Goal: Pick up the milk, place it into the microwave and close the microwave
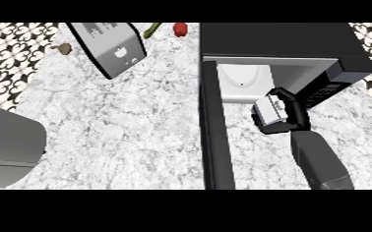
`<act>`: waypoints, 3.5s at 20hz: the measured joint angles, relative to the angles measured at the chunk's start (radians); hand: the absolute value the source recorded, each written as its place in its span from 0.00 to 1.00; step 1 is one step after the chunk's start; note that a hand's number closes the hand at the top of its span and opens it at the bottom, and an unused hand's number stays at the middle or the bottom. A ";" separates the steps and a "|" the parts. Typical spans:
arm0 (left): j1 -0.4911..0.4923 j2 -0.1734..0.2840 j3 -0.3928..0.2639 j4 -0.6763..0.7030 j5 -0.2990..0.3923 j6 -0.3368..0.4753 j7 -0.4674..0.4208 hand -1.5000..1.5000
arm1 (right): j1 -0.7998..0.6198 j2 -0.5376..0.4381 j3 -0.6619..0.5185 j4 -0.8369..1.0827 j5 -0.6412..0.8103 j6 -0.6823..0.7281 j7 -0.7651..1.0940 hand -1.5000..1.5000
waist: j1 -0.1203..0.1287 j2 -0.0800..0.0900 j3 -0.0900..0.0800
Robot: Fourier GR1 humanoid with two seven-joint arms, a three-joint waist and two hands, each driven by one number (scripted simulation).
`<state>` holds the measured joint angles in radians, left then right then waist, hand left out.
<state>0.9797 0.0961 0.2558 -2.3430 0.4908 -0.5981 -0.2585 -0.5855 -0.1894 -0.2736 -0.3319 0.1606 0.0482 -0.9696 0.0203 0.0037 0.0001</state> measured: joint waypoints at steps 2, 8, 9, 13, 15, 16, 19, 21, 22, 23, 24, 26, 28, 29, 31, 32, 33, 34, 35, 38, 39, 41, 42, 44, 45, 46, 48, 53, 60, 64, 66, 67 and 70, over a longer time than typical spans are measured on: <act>-0.011 -0.005 -0.007 0.002 0.003 0.004 0.005 0.00 | -0.012 0.000 -0.002 0.017 0.000 -0.006 0.005 1.00 | -0.005 -0.001 -0.001; -0.057 0.016 -0.006 0.007 0.013 0.006 0.013 0.00 | -0.036 -0.006 -0.009 0.058 -0.014 0.003 0.020 1.00 | -0.009 -0.006 -0.005; -0.069 0.021 -0.005 0.010 0.016 0.008 0.012 0.00 | -0.037 -0.007 -0.009 0.062 -0.016 0.003 0.017 1.00 | -0.008 -0.006 -0.006; -0.090 0.027 0.002 0.016 0.025 0.009 0.004 0.00 | -0.030 -0.010 -0.006 0.066 -0.017 -0.036 -0.003 1.00 | 0.003 -0.009 -0.004; -0.107 0.029 -0.002 0.018 0.027 0.013 0.004 0.00 | -0.028 -0.008 -0.006 0.064 -0.018 -0.067 -0.015 1.00 | 0.006 -0.007 -0.003; -0.114 0.028 -0.007 0.019 0.028 0.013 0.004 0.00 | -0.025 -0.009 -0.005 0.063 -0.017 -0.083 -0.023 1.00 | 0.009 -0.007 -0.003; -0.132 0.038 -0.008 0.021 0.033 0.014 0.007 0.00 | -0.017 -0.010 -0.005 0.059 -0.019 -0.119 -0.043 1.00 | 0.020 -0.004 -0.004; -0.138 0.044 -0.009 0.022 0.036 0.015 0.012 0.00 | -0.010 -0.011 -0.003 0.057 -0.017 -0.146 -0.055 1.00 | 0.028 -0.004 -0.005; -0.141 0.047 -0.007 0.023 0.039 0.015 0.013 0.00 | -0.007 -0.012 -0.003 0.055 -0.018 -0.154 -0.056 1.00 | 0.031 -0.004 -0.006; -0.147 0.049 -0.007 0.023 0.042 0.017 0.014 0.00 | -0.004 -0.012 -0.003 0.051 -0.020 -0.158 -0.059 1.00 | 0.034 -0.003 -0.005; -0.152 0.052 -0.007 0.024 0.042 0.017 0.015 0.00 | 0.001 -0.013 -0.003 0.046 -0.021 -0.166 -0.063 1.00 | 0.038 -0.003 -0.007; -0.161 0.062 -0.001 0.026 0.046 0.015 0.017 0.00 | 0.011 -0.014 -0.002 0.037 -0.021 -0.181 -0.069 1.00 | 0.045 -0.002 -0.007; -0.170 0.069 0.000 0.026 0.050 0.016 0.020 0.00 | 0.019 -0.014 -0.003 0.026 -0.024 -0.195 -0.073 1.00 | 0.051 -0.001 -0.008; -0.173 0.073 0.003 0.027 0.051 0.017 0.022 0.00 | 0.024 -0.014 -0.003 0.020 -0.025 -0.201 -0.075 1.00 | 0.054 0.000 -0.008; -0.182 0.079 0.004 0.030 0.058 0.018 0.024 0.00 | 0.033 -0.014 -0.002 0.008 -0.027 -0.213 -0.078 1.00 | 0.059 0.002 -0.008; -0.187 0.082 0.004 0.029 0.060 0.019 0.026 0.00 | 0.038 -0.014 -0.001 0.000 -0.027 -0.219 -0.081 1.00 | 0.062 0.003 -0.008; -0.193 0.083 0.002 0.030 0.061 0.020 0.028 0.00 | 0.042 -0.014 -0.001 -0.008 -0.029 -0.224 -0.082 1.00 | 0.064 0.004 -0.009; -0.196 0.085 0.000 0.031 0.063 0.020 0.030 0.00 | 0.048 -0.014 -0.001 -0.016 -0.030 -0.229 -0.085 1.00 | 0.067 0.006 -0.009; -0.201 0.089 0.001 0.032 0.065 0.022 0.033 0.00 | 0.053 -0.014 0.000 -0.024 -0.031 -0.233 -0.086 1.00 | 0.069 0.007 -0.008; -0.211 0.093 0.001 0.035 0.070 0.022 0.035 0.00 | 0.071 -0.016 0.004 -0.047 -0.030 -0.248 -0.089 1.00 | 0.080 0.009 -0.009; -0.212 0.097 0.001 0.035 0.073 0.023 0.039 0.00 | 0.076 -0.016 0.005 -0.056 -0.031 -0.253 -0.089 1.00 | 0.082 0.009 -0.009; -0.220 0.102 0.002 0.035 0.076 0.023 0.042 0.00 | 0.088 -0.017 0.007 -0.074 -0.031 -0.265 -0.089 1.00 | 0.088 0.011 -0.009; -0.223 0.105 0.005 0.036 0.077 0.025 0.043 0.00 | 0.095 -0.017 0.008 -0.083 -0.031 -0.270 -0.090 1.00 | 0.092 0.012 -0.010; -0.229 0.109 0.006 0.037 0.077 0.028 0.049 0.00 | 0.106 -0.017 0.011 -0.103 -0.031 -0.277 -0.091 1.00 | 0.097 0.014 -0.009; -0.232 0.111 0.009 0.036 0.079 0.030 0.050 0.00 | 0.112 -0.018 0.013 -0.112 -0.031 -0.278 -0.091 1.00 | 0.100 0.014 -0.009; -0.234 0.114 0.013 0.038 0.079 0.032 0.052 0.00 | 0.119 -0.019 0.015 -0.122 -0.031 -0.281 -0.090 1.00 | 0.102 0.015 -0.009; -0.241 0.118 0.016 0.036 0.078 0.037 0.056 0.00 | 0.132 -0.018 0.016 -0.144 -0.033 -0.289 -0.089 1.00 | 0.108 0.017 -0.009; -0.261 0.135 0.022 0.040 0.073 0.042 0.069 0.00 | 0.157 -0.015 0.023 -0.194 -0.034 -0.306 -0.079 1.00 | 0.116 0.022 -0.008; -0.284 0.152 0.027 0.047 0.069 0.050 0.086 0.00 | 0.153 0.018 0.016 -0.240 -0.066 -0.340 -0.035 0.00 | 0.130 0.031 0.002; -0.300 0.161 0.025 0.047 0.069 0.053 0.095 0.00 | 0.157 0.015 0.025 -0.245 -0.065 -0.368 -0.006 0.00 | 0.138 0.033 -0.003; -0.309 0.166 0.023 0.053 0.068 0.055 0.100 0.00 | 0.158 0.013 0.038 -0.247 -0.052 -0.399 0.018 0.00 | 0.138 0.033 -0.005; -0.312 0.168 0.023 0.053 0.068 0.056 0.103 0.00 | 0.158 0.014 0.042 -0.249 -0.048 -0.418 0.032 0.00 | 0.139 0.032 -0.006; -0.324 0.176 0.019 0.057 0.071 0.057 0.112 0.00 | 0.153 0.024 0.049 -0.252 -0.037 -0.490 0.081 0.00 | 0.137 0.031 -0.008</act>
<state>0.6554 0.2725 0.2749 -2.2862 0.5621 -0.5414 -0.1467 -0.4323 -0.1651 -0.2243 -0.5837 0.1238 -0.4418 -0.8889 0.1573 0.0348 -0.0075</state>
